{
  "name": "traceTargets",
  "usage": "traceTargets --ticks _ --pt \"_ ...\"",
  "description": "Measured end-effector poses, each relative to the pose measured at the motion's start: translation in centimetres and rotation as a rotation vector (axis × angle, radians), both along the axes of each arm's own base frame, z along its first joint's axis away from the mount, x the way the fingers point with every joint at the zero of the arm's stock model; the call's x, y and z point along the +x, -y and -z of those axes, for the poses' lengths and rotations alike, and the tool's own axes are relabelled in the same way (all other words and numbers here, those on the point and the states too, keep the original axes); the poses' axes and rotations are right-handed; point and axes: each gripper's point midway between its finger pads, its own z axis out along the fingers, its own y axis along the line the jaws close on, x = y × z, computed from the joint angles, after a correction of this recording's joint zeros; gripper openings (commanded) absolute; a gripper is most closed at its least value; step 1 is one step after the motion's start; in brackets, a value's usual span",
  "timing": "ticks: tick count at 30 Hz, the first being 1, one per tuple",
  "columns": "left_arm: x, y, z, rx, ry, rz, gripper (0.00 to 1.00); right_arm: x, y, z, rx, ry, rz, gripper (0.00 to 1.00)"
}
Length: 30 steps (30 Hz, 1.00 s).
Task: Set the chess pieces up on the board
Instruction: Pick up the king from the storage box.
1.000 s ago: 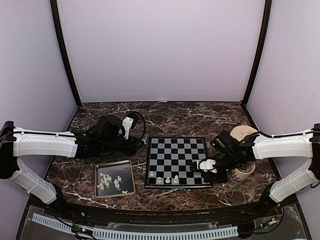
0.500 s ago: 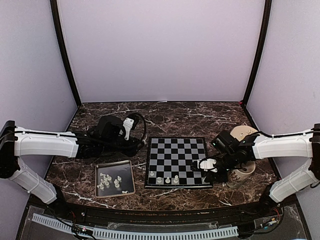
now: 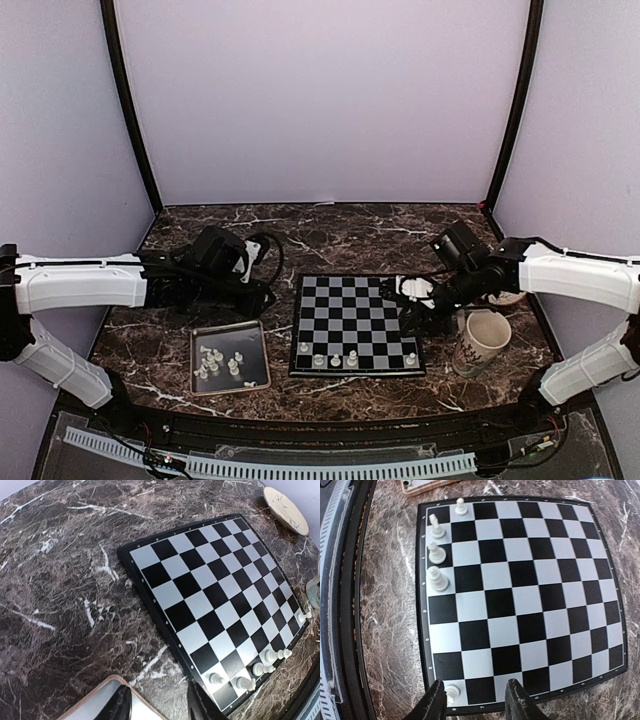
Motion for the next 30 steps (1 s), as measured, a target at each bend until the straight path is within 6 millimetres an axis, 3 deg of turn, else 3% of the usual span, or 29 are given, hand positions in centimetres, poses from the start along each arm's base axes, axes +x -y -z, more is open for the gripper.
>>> traceTargets --ticks 5,11,17,22,30 --pt "-1.9 -2.0 1.2 0.081 -0.127 -0.039 0.38 2.7 0.7 -1.3 0.068 0.002 0.096 0.39" --pt "-4.9 -5.0 3.7 0.200 -0.287 -0.074 0.36 6.1 3.4 -1.4 0.100 0.049 0.232 0.39" --pt "-8.0 -6.8 5.2 0.281 -0.443 -0.068 0.40 7.0 5.6 -2.7 0.126 0.130 0.305 0.39" --pt "-9.4 -6.5 5.6 0.272 -0.516 -0.030 0.38 7.2 5.8 -2.9 0.131 0.145 0.316 0.39" --pt "-11.0 -7.1 7.8 0.377 -0.599 -0.013 0.35 7.2 5.9 -2.7 0.129 0.144 0.316 0.40"
